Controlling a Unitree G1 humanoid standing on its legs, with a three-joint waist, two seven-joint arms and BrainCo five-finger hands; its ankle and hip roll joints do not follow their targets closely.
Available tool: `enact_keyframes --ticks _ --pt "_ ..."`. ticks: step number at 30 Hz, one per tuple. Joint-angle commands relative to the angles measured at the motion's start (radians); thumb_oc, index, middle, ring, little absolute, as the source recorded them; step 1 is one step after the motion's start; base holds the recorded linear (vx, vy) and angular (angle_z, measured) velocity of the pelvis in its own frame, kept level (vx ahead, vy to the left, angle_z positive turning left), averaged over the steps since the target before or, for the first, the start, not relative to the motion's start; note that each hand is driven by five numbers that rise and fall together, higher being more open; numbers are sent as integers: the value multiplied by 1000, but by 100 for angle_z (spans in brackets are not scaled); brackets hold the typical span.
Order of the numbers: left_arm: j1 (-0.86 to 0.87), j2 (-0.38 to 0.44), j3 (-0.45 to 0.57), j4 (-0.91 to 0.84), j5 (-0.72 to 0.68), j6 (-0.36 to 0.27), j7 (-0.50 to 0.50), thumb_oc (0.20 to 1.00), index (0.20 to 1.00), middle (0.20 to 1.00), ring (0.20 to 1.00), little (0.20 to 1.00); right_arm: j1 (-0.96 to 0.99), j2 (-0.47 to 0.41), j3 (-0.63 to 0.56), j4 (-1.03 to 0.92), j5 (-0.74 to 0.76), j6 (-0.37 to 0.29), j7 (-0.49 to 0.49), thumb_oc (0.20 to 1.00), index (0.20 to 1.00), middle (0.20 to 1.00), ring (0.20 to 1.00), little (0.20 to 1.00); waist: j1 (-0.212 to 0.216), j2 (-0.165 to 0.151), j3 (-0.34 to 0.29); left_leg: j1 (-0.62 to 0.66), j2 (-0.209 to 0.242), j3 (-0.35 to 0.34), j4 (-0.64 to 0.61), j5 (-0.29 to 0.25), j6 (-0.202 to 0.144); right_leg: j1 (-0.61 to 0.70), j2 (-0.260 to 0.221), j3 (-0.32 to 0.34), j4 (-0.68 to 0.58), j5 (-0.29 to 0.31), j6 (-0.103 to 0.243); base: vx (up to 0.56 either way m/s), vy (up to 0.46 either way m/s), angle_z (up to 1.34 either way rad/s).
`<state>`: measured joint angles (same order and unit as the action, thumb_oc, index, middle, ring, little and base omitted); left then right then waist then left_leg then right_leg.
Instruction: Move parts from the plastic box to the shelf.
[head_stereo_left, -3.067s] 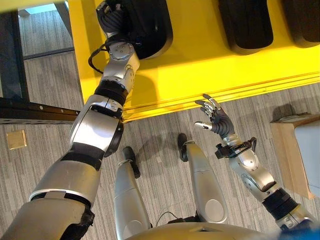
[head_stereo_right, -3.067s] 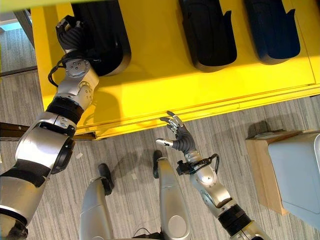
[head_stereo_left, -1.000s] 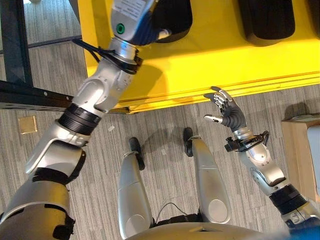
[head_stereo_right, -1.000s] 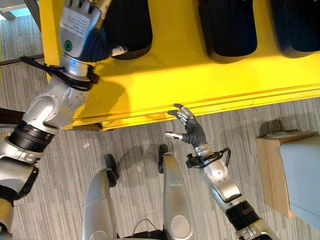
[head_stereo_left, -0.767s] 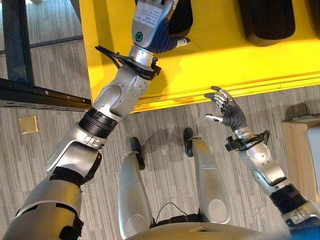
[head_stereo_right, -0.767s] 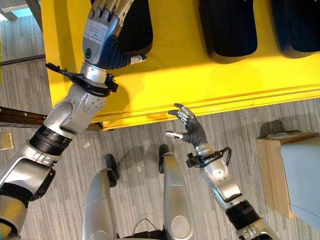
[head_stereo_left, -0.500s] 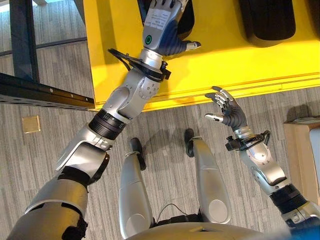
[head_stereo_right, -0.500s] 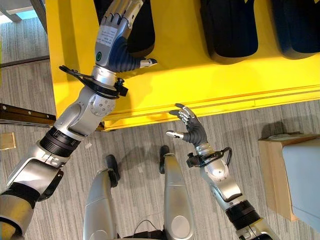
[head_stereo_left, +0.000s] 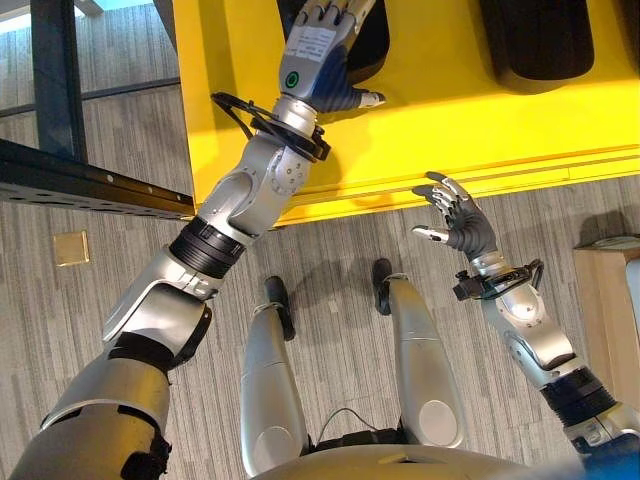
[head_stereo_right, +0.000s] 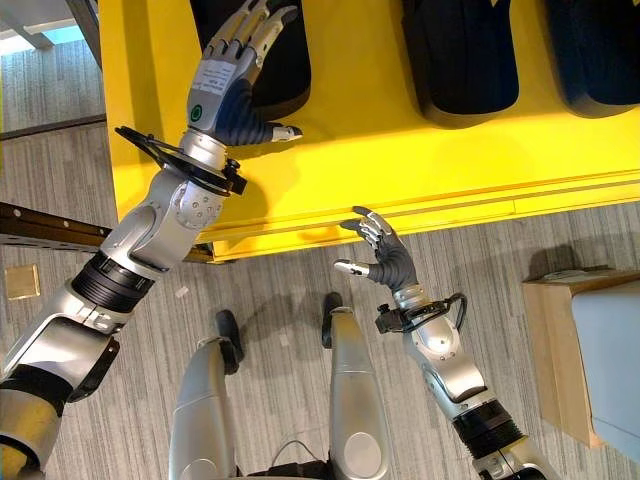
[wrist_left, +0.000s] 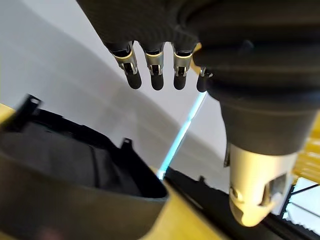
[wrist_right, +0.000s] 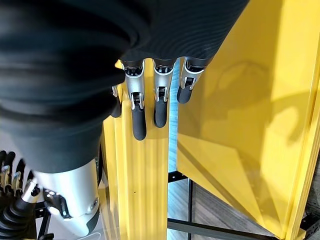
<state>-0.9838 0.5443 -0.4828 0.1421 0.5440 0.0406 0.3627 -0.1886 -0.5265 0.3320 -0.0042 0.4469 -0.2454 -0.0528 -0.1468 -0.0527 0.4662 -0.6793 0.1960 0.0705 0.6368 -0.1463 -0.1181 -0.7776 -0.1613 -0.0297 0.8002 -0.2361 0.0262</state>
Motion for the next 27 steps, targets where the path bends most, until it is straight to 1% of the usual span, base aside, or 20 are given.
enact_keyframes --ticks 1,2,4,8,10,11,12,21,27 --pt "-44 25 51 -18 81 13 7 1000 1000 1000 1000 1000 50 7 -5 -3 -15 20 13 1000 1000 1000 1000 1000 -15 19 -38 22 42 -65 1 -38 6 55 -55 66 -62 44 78 0 0 0" --pt "-44 25 51 -19 81 13 6 1000 1000 1000 1000 1000 49 7 -5 -3 -15 20 13 1000 1000 1000 1000 1000 -15 19 -38 18 42 -65 -1 -31 7 52 -55 67 -65 51 77 0 0 0" --pt "-43 32 59 -23 83 13 -7 1000 1000 1000 1000 1000 52 6 -11 -5 -15 25 18 1000 1000 1000 1000 1000 -14 17 -38 20 42 -66 3 -38 6 56 -55 67 -64 44 78 0 0 0" --pt "-49 46 62 -25 85 24 -56 1000 1000 1000 1000 1000 59 7 -22 -4 -12 46 31 1000 1000 1000 1000 1000 -15 19 -39 16 39 -64 2 -32 7 52 -53 68 -67 50 76 0 0 0" --pt "-57 51 58 -27 80 22 -82 1000 1000 1000 1000 1000 62 7 -27 -3 -7 52 40 1000 1000 1000 1000 1000 -14 20 -39 19 40 -65 8 -41 7 55 -51 70 -62 44 77 0 0 0" --pt "-58 51 58 -28 80 22 -82 1000 1000 1000 1000 1000 61 7 -27 -4 -7 52 40 1000 1000 1000 1000 1000 -15 20 -40 15 39 -66 5 -34 8 52 -51 71 -66 51 76 0 0 0" --pt "-64 55 49 -28 81 20 -102 1000 1000 1000 1000 1000 65 7 -29 -2 -5 57 46 1000 1000 1000 1000 1000 -15 20 -40 18 40 -65 10 -42 7 56 -51 72 -62 44 77 0 0 0" --pt "-105 85 4 -35 4 -9 -184 1000 1000 1000 1000 1000 87 4 -35 3 1 78 77 1000 1000 1000 1000 1000 -18 28 -44 16 38 -65 12 -42 6 57 -53 70 -61 44 77 0 0 0" --pt "-119 96 -25 -28 -41 -16 -227 1000 1000 1000 1000 1000 103 3 -39 6 5 86 93 1000 1000 1000 1000 1000 -19 29 -46 18 37 -66 12 -40 5 62 -54 69 -60 44 78 0 0 0"
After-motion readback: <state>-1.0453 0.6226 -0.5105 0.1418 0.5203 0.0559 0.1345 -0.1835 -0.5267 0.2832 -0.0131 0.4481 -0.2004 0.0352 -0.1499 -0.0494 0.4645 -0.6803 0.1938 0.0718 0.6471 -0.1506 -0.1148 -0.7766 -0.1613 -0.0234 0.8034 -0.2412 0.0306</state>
